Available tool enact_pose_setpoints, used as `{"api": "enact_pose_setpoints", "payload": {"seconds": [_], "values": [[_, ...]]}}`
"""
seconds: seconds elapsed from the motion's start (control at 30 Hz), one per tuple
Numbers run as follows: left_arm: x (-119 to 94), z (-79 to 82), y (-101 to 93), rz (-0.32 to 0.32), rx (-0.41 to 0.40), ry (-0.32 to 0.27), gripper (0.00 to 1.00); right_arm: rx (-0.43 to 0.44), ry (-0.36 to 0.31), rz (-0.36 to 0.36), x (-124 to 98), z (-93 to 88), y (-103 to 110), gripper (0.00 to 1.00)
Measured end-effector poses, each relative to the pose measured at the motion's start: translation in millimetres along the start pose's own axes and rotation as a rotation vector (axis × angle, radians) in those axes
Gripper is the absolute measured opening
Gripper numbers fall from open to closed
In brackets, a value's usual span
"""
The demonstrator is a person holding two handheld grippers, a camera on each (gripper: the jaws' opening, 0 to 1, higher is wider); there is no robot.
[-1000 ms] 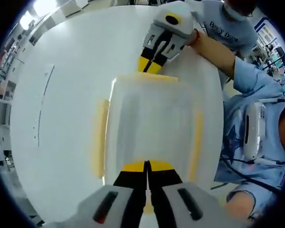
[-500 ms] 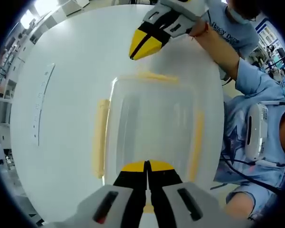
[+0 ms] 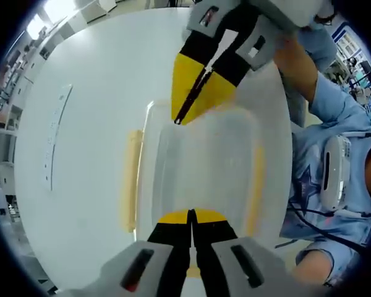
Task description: Snap each plastic latch of the storage box into its locked position after aligning the lid with the box until every specified latch is closed and the lid sits flush.
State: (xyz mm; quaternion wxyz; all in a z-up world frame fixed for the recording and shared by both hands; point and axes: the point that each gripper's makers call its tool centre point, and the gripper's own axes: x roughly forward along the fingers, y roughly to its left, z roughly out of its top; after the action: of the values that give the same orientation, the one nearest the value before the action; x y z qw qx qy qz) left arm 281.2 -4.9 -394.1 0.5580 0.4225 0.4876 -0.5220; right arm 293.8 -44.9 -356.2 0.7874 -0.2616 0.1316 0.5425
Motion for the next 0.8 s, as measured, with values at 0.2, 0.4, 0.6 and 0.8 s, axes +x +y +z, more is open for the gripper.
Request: {"api": "enact_pose_setpoints", "payload": {"seconds": [0.2,0.4,0.6,0.8], "values": [[-1,0.6,0.3,-0.004,0.004,-0.027,0.0,-0.051,0.085,0.059,17,1.3,13,0.0],[-2,3.7,0.4,-0.01,0.013,-0.065,0.0,-0.08,0.173,0.091,29,-5.6,20,0.0],[-3,7.2,-1.7,0.011,0.08,-0.089,0.0,-0.092,0.216,0.105,30,-6.9,26,0.0],[-6,9.0,-1.6,-0.018,0.146,-0.197,0.0,-0.149,0.278,0.076,29,-7.1,29,0.0]]}}
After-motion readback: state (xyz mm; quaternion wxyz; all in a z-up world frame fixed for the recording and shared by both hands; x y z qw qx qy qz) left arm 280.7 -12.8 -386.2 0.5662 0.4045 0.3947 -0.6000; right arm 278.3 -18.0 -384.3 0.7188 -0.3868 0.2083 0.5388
